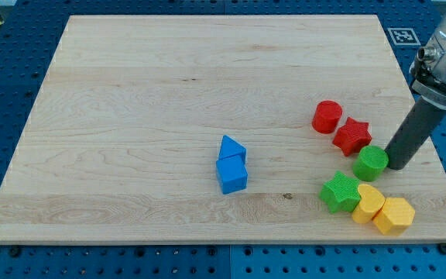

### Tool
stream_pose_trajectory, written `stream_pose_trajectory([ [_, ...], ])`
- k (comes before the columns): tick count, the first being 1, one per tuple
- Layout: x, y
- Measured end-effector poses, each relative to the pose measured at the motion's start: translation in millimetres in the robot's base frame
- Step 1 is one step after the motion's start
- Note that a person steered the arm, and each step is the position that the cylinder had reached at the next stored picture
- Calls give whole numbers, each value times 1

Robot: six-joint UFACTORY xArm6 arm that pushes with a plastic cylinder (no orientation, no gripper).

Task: Move the green circle diagonally right to the blue triangle

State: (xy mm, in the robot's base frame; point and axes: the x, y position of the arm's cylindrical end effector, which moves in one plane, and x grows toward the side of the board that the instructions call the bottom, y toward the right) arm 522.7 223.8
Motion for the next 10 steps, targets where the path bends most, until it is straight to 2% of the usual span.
stream_pose_trajectory([
  [4, 8, -8],
  [6, 8, -37],
  [8, 34, -30],
  [10, 22, -72],
])
